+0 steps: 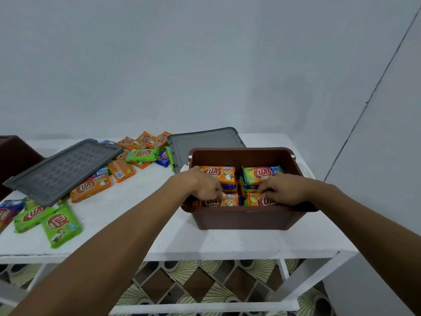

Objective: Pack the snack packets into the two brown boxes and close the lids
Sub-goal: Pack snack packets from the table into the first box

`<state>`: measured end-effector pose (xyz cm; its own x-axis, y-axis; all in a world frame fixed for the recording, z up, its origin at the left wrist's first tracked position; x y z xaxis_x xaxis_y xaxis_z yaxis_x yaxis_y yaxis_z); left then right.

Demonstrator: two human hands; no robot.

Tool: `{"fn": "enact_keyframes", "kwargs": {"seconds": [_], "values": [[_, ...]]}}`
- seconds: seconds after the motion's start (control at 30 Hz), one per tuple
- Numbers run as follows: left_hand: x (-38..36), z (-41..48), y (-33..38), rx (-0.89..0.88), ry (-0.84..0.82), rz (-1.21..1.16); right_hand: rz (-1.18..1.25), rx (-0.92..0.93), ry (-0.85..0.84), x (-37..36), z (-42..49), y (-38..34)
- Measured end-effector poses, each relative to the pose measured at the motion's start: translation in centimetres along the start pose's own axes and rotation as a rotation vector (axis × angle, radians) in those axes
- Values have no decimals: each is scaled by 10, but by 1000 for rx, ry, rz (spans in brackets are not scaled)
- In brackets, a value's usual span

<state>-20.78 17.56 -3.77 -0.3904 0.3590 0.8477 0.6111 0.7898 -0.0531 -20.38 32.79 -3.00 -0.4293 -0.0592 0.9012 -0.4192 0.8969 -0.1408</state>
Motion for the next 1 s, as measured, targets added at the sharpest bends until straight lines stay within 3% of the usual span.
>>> {"fn": "enact_keyframes", "kwargs": {"seconds": [0.33,0.6,0.73,0.87,1.0], "values": [[-9,7,7,-37,-81,-201,85,31,-112,-7,6,-2],[-6,10,4,-65,-25,-185,128,54,54,-1,7,6],[8,13,-3,1,169,-142,93,30,179,13,8,9],[35,-5,-6,16,506,206,28,-22,287,31,12,1],[41,-40,-56,-59,758,-10,78,9,369,54,28,-29]]}}
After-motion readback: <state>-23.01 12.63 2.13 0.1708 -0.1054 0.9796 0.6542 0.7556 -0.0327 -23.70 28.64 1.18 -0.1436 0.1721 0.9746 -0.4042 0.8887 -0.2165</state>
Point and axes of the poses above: each hand's wrist, its own z-axis towards the middle knuckle, its own x-axis out of the back of the hand, y = z × x, the point moved 9 cm from there along z, towards the middle knuckle, and after that the axes turned 5 degrees about -x, right-handed, at the moved point
